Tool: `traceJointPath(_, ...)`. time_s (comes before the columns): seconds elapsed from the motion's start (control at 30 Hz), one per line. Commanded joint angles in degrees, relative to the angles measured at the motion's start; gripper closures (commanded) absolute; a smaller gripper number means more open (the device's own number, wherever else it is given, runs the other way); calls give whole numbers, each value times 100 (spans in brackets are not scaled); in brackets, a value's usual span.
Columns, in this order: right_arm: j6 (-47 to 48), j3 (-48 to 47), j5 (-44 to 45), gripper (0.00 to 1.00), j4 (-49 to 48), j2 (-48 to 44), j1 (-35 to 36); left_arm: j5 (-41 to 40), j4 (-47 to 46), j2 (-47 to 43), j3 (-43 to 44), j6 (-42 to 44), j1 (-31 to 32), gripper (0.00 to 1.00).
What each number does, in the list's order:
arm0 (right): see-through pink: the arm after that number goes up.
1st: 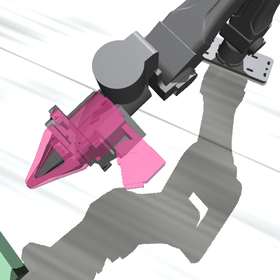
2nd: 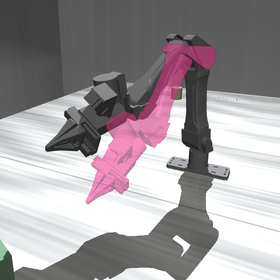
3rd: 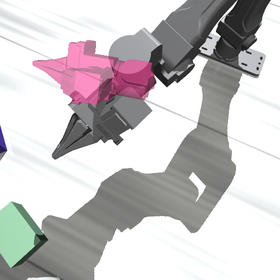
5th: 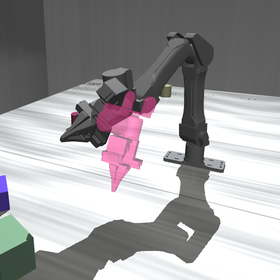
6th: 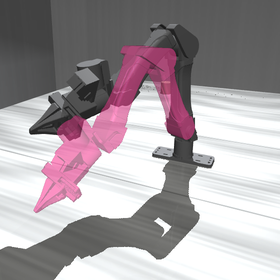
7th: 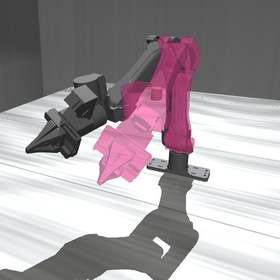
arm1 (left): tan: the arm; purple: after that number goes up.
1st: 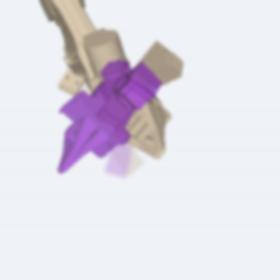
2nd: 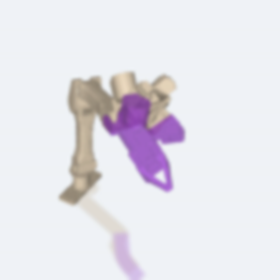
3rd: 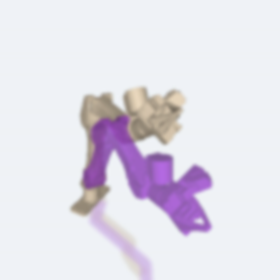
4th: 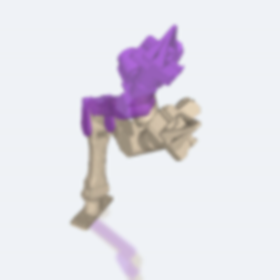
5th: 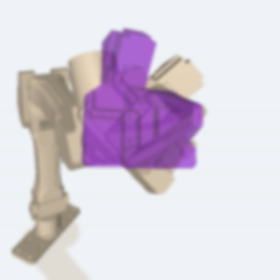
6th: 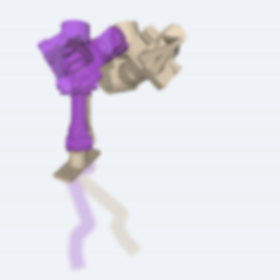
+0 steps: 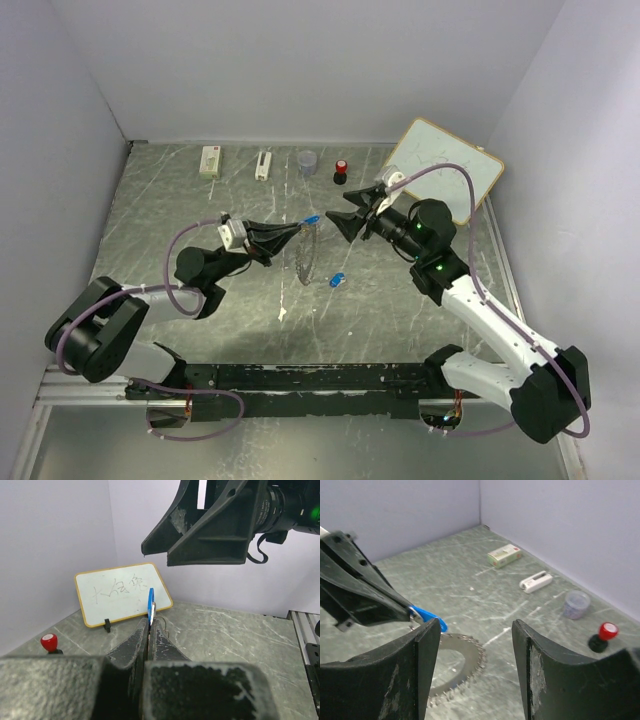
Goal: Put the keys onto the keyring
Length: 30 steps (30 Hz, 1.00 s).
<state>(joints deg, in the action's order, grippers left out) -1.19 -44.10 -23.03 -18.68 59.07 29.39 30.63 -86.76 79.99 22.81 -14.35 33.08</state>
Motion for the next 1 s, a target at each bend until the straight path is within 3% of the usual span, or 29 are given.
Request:
traceJointPath(0.0, -1137, 215, -583, 41, -1149, 153, -59, -29, -972, 57, -4, -141, -39, 93)
traceJointPath(0.43, -1415, 270, -1177, 42, -1789, 753, -74, -73, -900, 5, 72, -205, -39, 93)
traceJointPath(0.97, -1401, 144, -1834, 60, -2022, 1259, -280, 9, -896, -73, 144, -272, -39, 93)
